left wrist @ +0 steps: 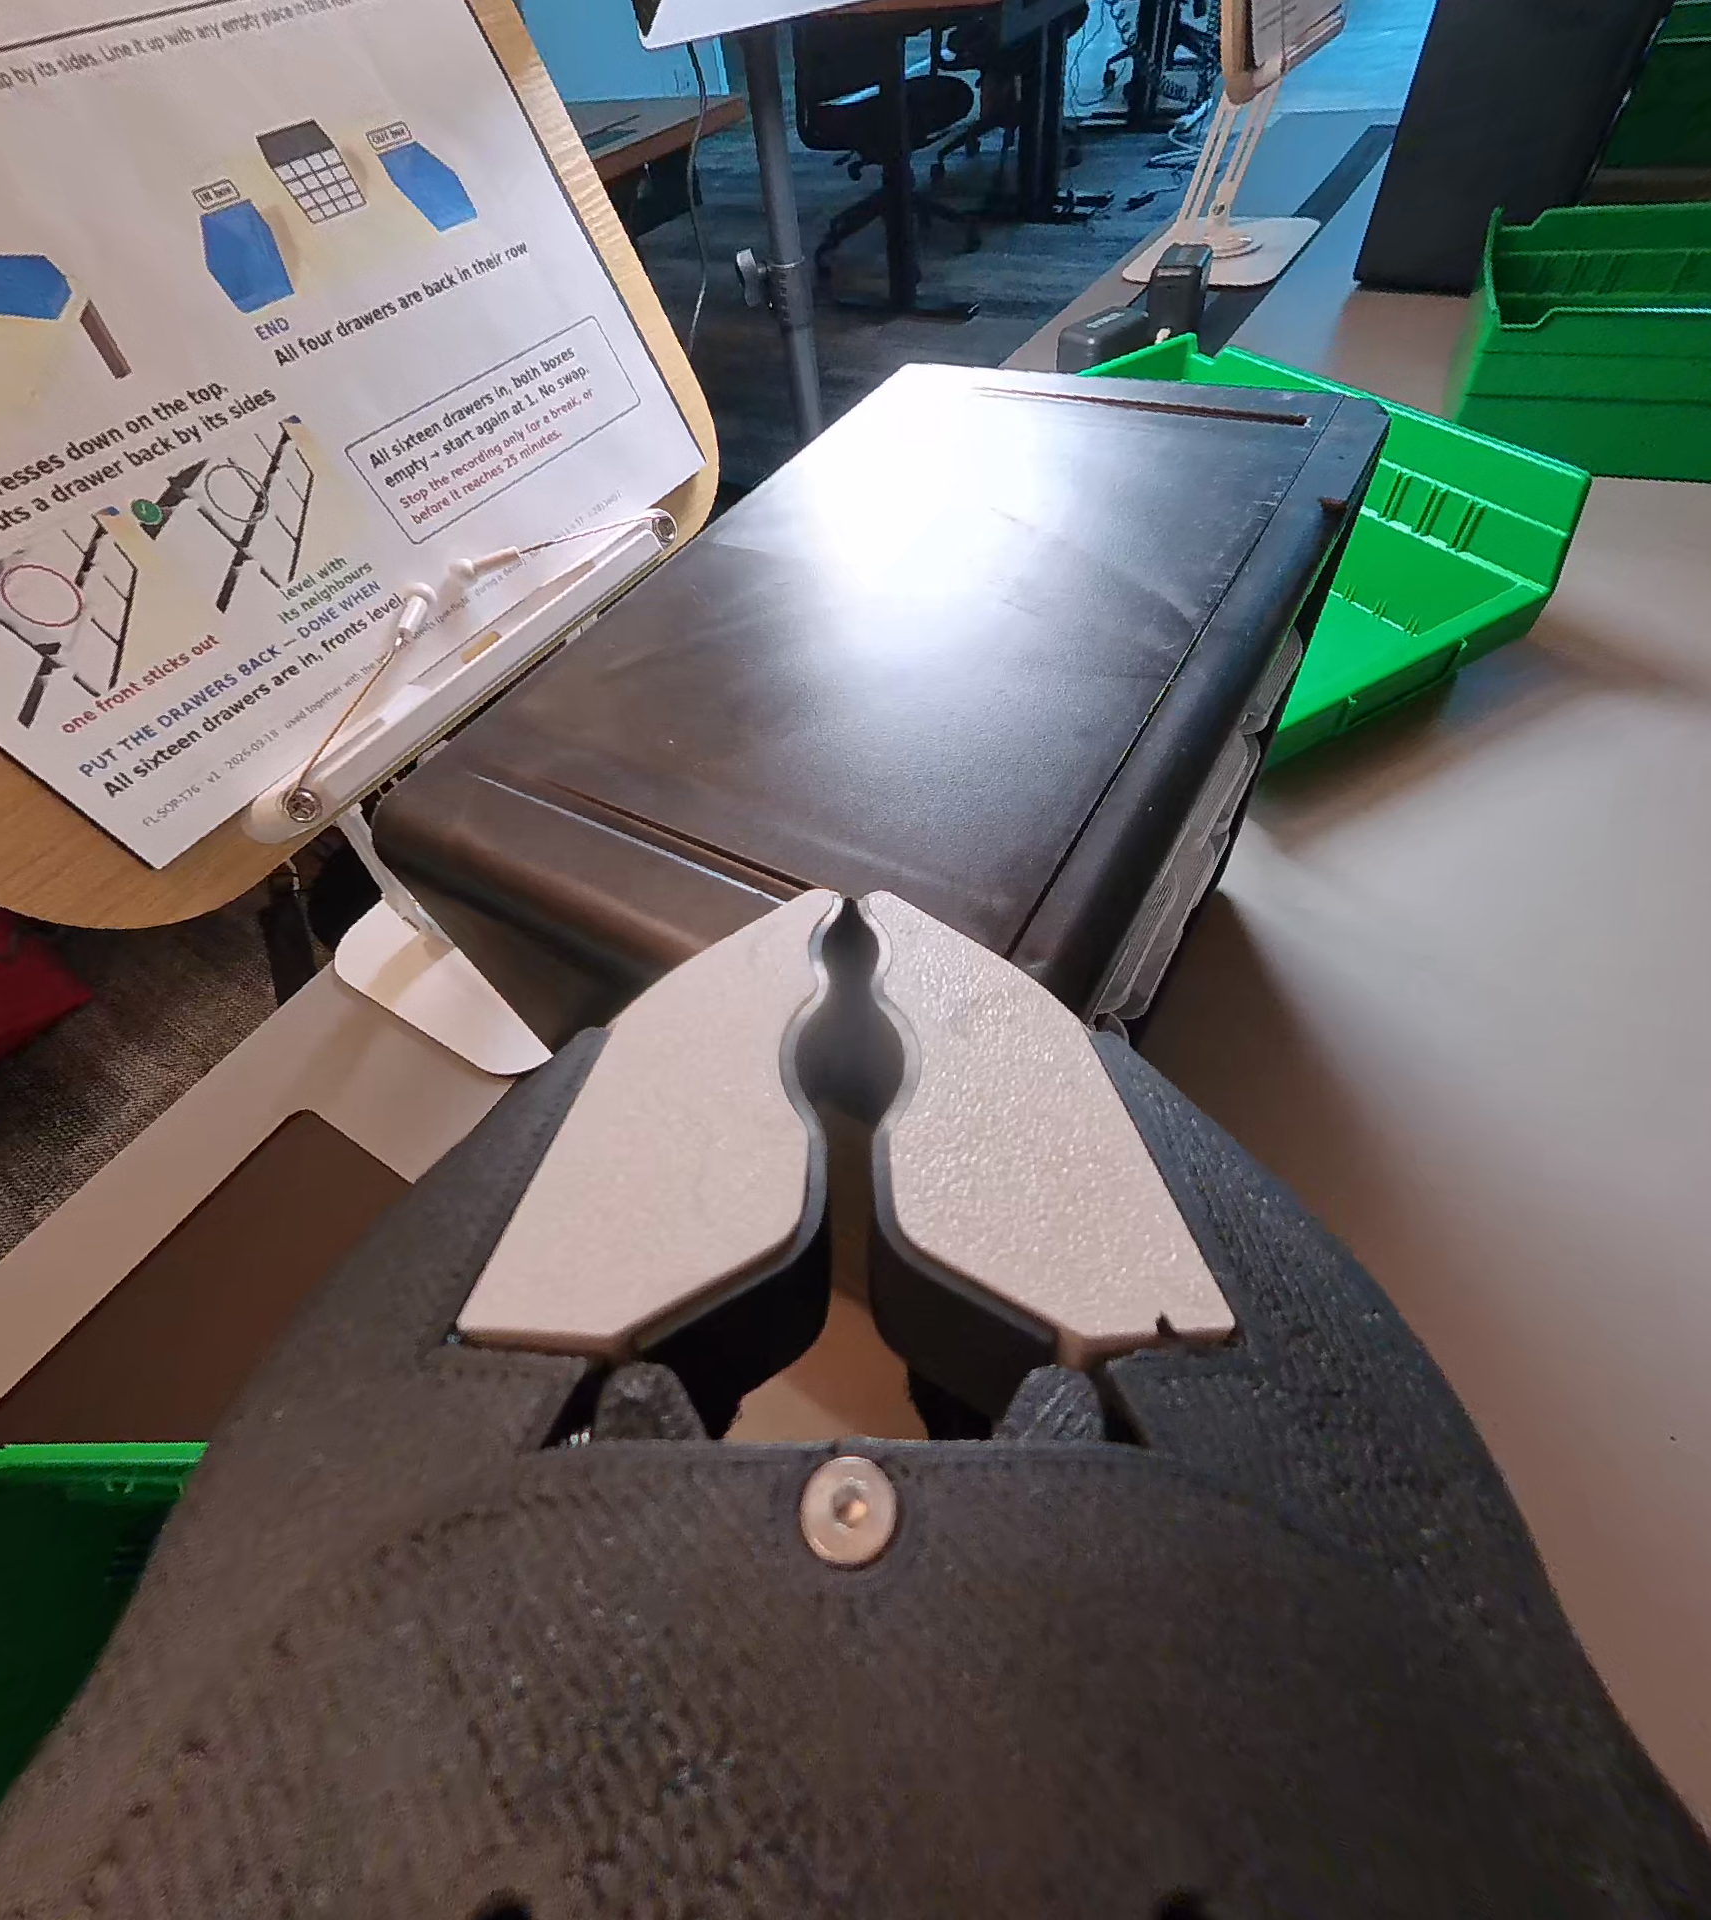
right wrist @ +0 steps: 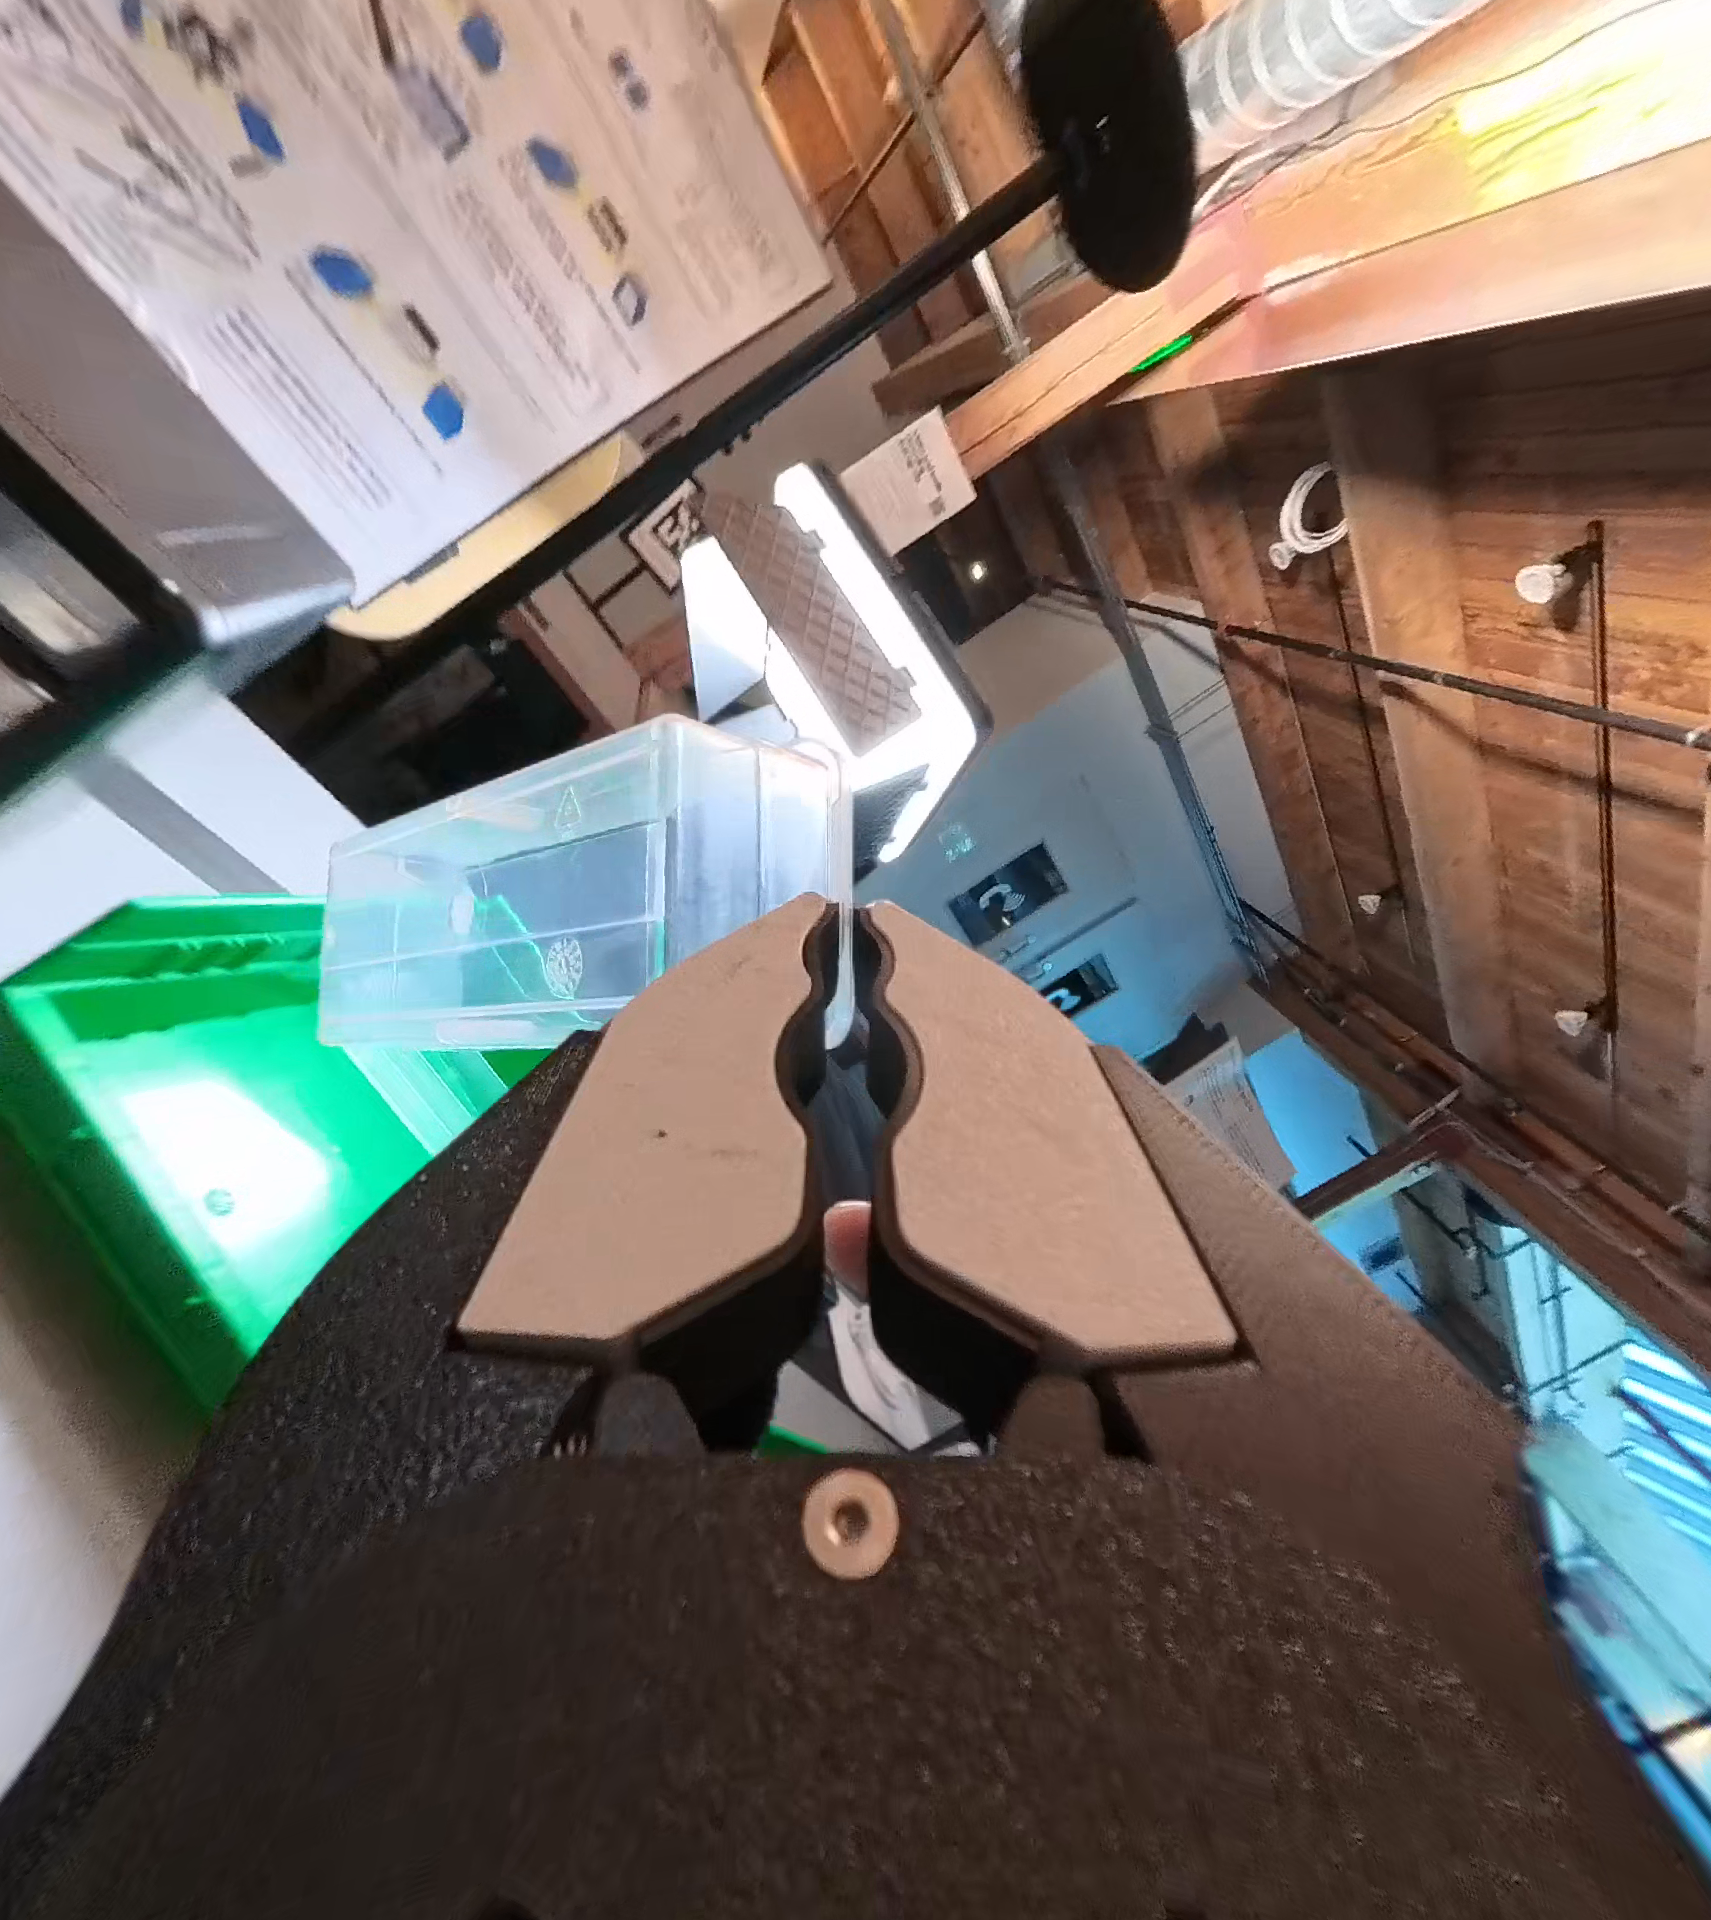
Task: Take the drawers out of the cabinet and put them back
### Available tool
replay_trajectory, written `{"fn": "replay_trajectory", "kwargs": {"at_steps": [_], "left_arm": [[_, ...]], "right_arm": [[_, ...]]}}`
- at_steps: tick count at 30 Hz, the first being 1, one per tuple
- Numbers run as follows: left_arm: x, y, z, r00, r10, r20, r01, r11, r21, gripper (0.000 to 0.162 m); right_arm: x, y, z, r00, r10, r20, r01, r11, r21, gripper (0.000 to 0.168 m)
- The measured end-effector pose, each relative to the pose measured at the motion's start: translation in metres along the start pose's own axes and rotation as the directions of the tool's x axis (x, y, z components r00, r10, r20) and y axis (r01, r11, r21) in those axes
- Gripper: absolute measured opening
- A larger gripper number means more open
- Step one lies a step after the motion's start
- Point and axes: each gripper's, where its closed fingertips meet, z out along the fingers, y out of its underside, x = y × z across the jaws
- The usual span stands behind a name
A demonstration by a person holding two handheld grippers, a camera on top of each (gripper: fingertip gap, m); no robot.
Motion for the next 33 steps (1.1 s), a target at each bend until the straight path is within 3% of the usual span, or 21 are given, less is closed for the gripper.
{"fn": "replay_trajectory", "kwargs": {"at_steps": [9, 19, 22, 25, 27, 33], "left_arm": [[0.000, 0.000, 0.000, 1.000, 0.000, -0.001, 0.000, 1.000, 0.000, 0.000], [0.000, 0.000, 0.000, 1.000, 0.004, 0.003, -0.004, 1.000, 0.000, 0.000], [0.000, 0.000, 0.000, 1.000, 0.002, -0.001, -0.002, 1.000, 0.002, 0.000], [0.000, 0.000, 0.000, 1.000, -0.002, -0.009, 0.002, 1.000, 0.004, 0.000], [0.000, 0.000, 0.000, 1.000, -0.004, -0.013, 0.004, 1.000, 0.006, 0.000], [0.000, 0.000, 0.000, 1.000, -0.009, -0.016, 0.009, 1.000, 0.009, 0.000]], "right_arm": [[-0.082, 0.064, 0.133, 0.969, -0.196, 0.148, 0.216, 0.967, -0.135, 0.002], [-0.162, 0.156, 0.200, 0.828, -0.472, 0.302, 0.551, 0.785, -0.283, 0.002], [-0.171, 0.154, 0.205, 0.879, -0.379, 0.289, 0.456, 0.847, -0.274, 0.002], [-0.171, 0.148, 0.209, 0.955, -0.165, 0.245, 0.231, 0.934, -0.273, 0.002], [-0.176, 0.153, 0.209, 0.965, -0.029, 0.262, 0.108, 0.951, -0.290, 0.002], [-0.172, 0.175, 0.206, 0.972, -0.045, 0.230, 0.132, 0.915, -0.381, 0.002]]}}
